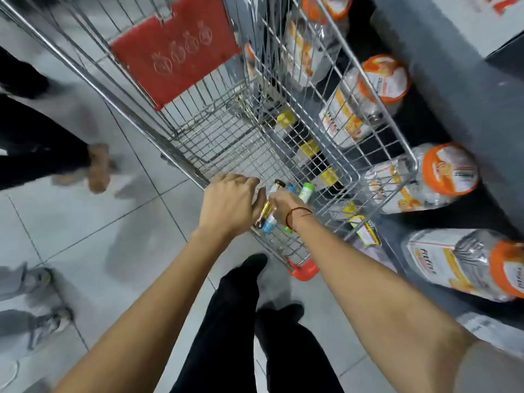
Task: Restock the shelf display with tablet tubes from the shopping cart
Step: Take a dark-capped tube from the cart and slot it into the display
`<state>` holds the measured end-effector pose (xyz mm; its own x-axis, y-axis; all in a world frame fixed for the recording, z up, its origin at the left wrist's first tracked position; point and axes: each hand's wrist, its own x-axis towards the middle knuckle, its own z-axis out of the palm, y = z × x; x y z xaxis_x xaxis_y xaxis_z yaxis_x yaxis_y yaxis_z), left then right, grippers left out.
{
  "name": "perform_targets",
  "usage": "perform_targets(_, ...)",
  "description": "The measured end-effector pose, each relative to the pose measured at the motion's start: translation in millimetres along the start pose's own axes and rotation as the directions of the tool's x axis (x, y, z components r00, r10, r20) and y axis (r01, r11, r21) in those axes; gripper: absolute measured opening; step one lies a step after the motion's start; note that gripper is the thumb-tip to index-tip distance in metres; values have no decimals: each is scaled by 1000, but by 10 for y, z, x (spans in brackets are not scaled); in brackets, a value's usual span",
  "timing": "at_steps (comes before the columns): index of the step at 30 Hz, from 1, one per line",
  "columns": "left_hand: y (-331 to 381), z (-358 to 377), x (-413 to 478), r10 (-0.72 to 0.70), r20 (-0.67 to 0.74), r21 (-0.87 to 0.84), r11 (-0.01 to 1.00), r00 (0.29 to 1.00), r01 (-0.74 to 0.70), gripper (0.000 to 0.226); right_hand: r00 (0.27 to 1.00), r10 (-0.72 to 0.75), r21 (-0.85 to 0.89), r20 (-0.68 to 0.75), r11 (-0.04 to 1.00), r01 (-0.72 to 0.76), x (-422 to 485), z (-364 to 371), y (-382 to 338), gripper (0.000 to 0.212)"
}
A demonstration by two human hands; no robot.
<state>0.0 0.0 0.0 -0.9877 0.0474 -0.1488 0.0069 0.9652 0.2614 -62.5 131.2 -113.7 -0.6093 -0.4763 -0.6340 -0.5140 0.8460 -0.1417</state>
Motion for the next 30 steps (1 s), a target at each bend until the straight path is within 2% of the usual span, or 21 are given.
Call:
perform_targets(1, -7, 20, 10, 3, -3, -15, 1000, 1000, -3, 42, 999, -32, -26, 34, 999, 33, 66, 29, -62, 26)
perform_targets(4, -35, 64, 37, 10, -30, -21, 1000, 999, -11, 38, 998, 2, 69, -68, 998, 2, 250, 101, -119, 28)
perform_targets(8, -56, 112, 39, 38, -116, -38, 998, 993, -43, 38, 924, 340, 323, -175, 906, -272, 535, 62, 38, 37)
perform_targets(10, -48, 109, 34, 52, -152, -44, 997, 987, -59, 39, 897, 423, 410, -128, 846, -340, 638, 51, 76, 42)
perform_targets(14, -45, 112, 29, 65, -164, -32, 997, 984, -71, 38, 884, 468, 415, 9, 803, -429, 747, 38, 82, 46)
perform_targets(17, -52, 120, 19, 64, -132, -20, 998, 989, -67, 38, 875, 484, 418, -3, 795, -439, 738, 21, 66, 41)
perform_targets(21, -42, 98, 33, 53, -105, -6, 999, 993, -54, 39, 866, 498, 605, 43, 677, -420, 615, -88, 133, 34)
perform_targets(25, -28, 79, 29, 55, -85, -10, 998, 995, -56, 37, 870, 491, 699, 40, 608, -376, 319, -282, 266, 38)
perform_targets(30, -13, 47, 25, 55, -99, -6, 998, 994, -56, 35, 848, 527, 804, -48, 525, -281, -137, -505, 401, 33)
